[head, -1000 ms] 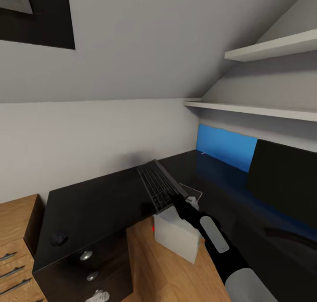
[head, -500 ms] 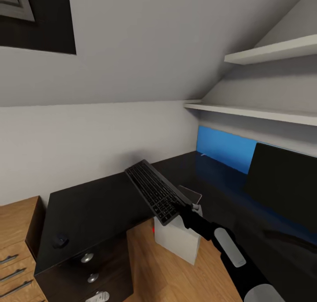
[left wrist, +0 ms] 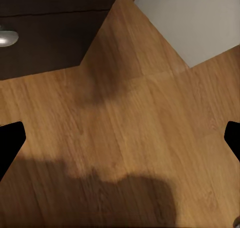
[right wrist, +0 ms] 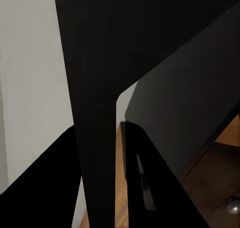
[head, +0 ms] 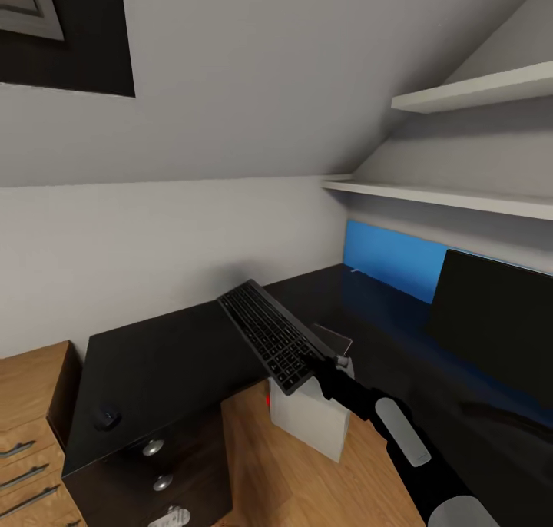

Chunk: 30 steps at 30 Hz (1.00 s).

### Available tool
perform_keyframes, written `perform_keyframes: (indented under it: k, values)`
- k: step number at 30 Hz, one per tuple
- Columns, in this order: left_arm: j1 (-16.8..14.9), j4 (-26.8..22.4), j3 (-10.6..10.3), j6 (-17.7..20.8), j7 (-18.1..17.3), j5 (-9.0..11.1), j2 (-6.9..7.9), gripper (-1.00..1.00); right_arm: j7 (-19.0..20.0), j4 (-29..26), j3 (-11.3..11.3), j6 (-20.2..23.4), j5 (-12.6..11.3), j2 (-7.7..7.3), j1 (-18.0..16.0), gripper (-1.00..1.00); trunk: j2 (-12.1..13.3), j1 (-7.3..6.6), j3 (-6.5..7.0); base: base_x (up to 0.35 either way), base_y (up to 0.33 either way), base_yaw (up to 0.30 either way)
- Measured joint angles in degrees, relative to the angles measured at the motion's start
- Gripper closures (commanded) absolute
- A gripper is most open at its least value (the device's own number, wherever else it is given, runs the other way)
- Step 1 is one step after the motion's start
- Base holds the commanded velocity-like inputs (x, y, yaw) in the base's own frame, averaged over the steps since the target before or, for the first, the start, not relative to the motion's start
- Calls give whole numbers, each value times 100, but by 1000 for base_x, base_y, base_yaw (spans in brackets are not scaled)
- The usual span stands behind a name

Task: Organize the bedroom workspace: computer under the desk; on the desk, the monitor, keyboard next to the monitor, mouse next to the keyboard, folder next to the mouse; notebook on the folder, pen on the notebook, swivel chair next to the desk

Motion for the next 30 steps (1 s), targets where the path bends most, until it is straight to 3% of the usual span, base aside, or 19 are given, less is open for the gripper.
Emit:
perform_keyframes:
  k: [30]
  values:
    - [1, -1, -12, 5, 1, 1, -8, -100, -1, 20, -1, -63, 55, 5, 0, 100, 1, 2, 133, -270, -201, 241]
